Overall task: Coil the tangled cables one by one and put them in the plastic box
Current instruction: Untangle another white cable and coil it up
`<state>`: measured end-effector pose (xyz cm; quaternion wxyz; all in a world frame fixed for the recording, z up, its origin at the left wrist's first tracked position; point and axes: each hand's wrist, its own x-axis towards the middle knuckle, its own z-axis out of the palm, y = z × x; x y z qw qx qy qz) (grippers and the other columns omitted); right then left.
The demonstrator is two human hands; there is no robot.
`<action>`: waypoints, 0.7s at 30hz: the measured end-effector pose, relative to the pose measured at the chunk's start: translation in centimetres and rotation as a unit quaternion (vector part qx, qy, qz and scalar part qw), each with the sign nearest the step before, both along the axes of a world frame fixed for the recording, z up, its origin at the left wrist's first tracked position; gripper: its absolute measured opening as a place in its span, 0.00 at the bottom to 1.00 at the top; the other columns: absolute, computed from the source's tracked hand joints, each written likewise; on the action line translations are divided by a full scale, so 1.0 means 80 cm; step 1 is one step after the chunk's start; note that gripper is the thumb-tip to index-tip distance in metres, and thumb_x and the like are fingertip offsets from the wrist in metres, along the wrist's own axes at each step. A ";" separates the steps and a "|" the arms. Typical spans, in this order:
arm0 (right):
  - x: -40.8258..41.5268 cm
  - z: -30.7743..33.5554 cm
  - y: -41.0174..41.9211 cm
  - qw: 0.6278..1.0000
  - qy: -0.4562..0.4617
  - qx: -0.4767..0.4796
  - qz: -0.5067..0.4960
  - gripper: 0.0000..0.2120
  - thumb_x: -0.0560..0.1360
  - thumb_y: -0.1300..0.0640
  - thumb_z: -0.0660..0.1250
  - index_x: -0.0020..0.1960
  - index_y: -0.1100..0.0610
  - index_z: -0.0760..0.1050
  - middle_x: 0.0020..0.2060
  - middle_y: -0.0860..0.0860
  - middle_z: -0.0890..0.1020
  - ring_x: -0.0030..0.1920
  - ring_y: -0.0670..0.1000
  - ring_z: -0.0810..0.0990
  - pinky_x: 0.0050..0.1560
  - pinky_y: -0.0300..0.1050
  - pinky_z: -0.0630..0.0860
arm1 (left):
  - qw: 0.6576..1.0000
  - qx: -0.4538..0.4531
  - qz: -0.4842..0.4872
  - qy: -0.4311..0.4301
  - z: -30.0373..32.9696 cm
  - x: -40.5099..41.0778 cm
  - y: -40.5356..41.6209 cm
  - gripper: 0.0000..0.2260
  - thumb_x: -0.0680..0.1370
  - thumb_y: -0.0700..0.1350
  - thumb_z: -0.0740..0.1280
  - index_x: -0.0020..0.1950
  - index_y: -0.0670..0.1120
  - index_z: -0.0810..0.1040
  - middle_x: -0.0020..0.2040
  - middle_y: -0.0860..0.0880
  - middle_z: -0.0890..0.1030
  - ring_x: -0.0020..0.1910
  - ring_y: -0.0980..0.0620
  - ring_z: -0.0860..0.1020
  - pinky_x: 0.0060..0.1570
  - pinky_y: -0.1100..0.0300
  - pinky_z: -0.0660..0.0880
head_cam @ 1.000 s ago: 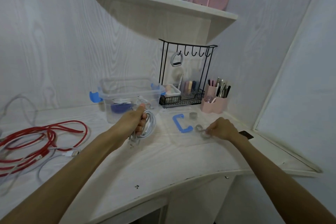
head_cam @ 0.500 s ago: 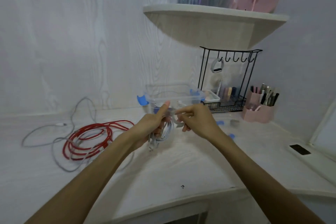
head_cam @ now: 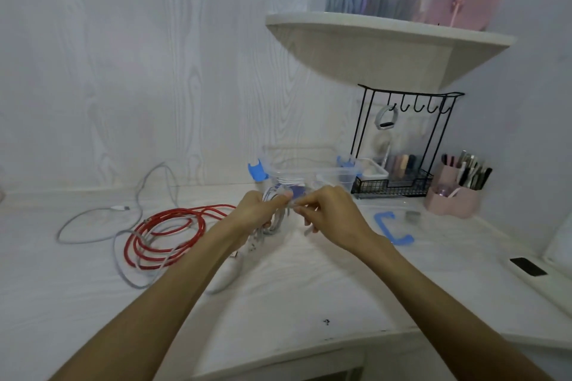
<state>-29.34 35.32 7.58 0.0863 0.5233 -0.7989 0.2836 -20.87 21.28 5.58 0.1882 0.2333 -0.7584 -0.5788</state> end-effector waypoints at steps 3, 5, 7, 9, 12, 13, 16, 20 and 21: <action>-0.011 -0.006 0.017 1.000 0.009 -0.002 -0.012 0.09 0.76 0.56 0.66 0.43 0.57 0.84 0.30 0.51 0.83 0.27 0.43 0.78 0.40 0.45 0.78 | 0.999 0.002 -0.004 0.040 0.002 -0.017 0.004 0.14 0.76 0.48 0.69 0.32 0.46 0.74 0.26 0.50 0.70 0.26 0.55 0.67 0.24 0.67 0.64; -0.027 -0.008 0.033 0.999 -0.007 -0.013 -0.034 0.07 0.76 0.57 0.68 0.44 0.57 0.84 0.29 0.50 0.83 0.24 0.40 0.77 0.36 0.41 0.79 | 0.998 -0.004 0.009 0.055 0.002 -0.025 -0.001 0.13 0.75 0.44 0.70 0.32 0.47 0.74 0.24 0.52 0.71 0.24 0.57 0.68 0.22 0.71 0.64; -0.047 -0.006 0.048 0.994 -0.087 -0.026 -0.059 0.05 0.74 0.58 0.70 0.47 0.57 0.84 0.29 0.50 0.83 0.23 0.41 0.78 0.31 0.36 0.78 | 1.000 -0.020 0.000 0.022 0.003 -0.031 -0.005 0.11 0.75 0.44 0.71 0.34 0.44 0.74 0.27 0.50 0.72 0.24 0.57 0.69 0.21 0.72 0.63; -0.063 -0.004 0.056 0.972 -0.220 -0.055 -0.065 0.08 0.74 0.58 0.71 0.50 0.59 0.83 0.29 0.52 0.83 0.24 0.44 0.78 0.29 0.35 0.76 | 0.999 -0.040 -0.017 -0.008 0.002 -0.039 -0.003 0.13 0.74 0.45 0.72 0.33 0.44 0.72 0.24 0.52 0.71 0.21 0.60 0.68 0.20 0.72 0.62; -0.074 0.003 0.051 0.915 -0.394 -0.078 -0.030 0.13 0.73 0.55 0.71 0.56 0.59 0.81 0.30 0.52 0.83 0.26 0.44 0.77 0.32 0.35 0.76 | 0.995 -0.070 -0.072 -0.006 0.001 -0.054 0.011 0.13 0.74 0.43 0.72 0.31 0.46 0.72 0.20 0.58 0.71 0.19 0.63 0.69 0.22 0.74 0.63; -0.074 0.005 0.047 0.909 -0.410 -0.068 -0.017 0.12 0.73 0.55 0.71 0.55 0.59 0.81 0.30 0.51 0.82 0.26 0.44 0.76 0.32 0.35 0.76 | 0.993 -0.074 -0.089 -0.005 0.001 -0.057 0.016 0.11 0.74 0.42 0.72 0.33 0.46 0.74 0.22 0.57 0.73 0.21 0.64 0.70 0.24 0.74 0.64; -0.075 0.005 0.035 0.928 -0.372 -0.033 -0.002 0.07 0.74 0.59 0.69 0.49 0.58 0.84 0.30 0.51 0.82 0.26 0.43 0.76 0.32 0.34 0.76 | 0.989 -0.085 -0.117 -0.028 0.004 -0.066 0.026 0.09 0.73 0.44 0.73 0.47 0.39 0.81 0.37 0.46 0.78 0.35 0.53 0.73 0.36 0.63 0.69; -0.098 0.014 0.039 0.946 -0.317 -0.041 -0.055 0.07 0.75 0.63 0.68 0.49 0.64 0.82 0.32 0.53 0.82 0.24 0.42 0.78 0.29 0.32 0.76 | 0.992 -0.063 -0.106 -0.021 -0.001 -0.071 0.025 0.14 0.71 0.47 0.75 0.49 0.40 0.80 0.34 0.48 0.78 0.32 0.55 0.73 0.32 0.66 0.71; -0.111 0.017 0.048 0.945 -0.312 -0.048 -0.083 0.08 0.75 0.65 0.67 0.51 0.66 0.81 0.34 0.53 0.82 0.23 0.41 0.78 0.28 0.32 0.75 | 0.994 -0.059 -0.096 -0.012 0.000 -0.070 0.021 0.12 0.70 0.48 0.75 0.45 0.41 0.80 0.30 0.51 0.77 0.29 0.57 0.73 0.29 0.70 0.71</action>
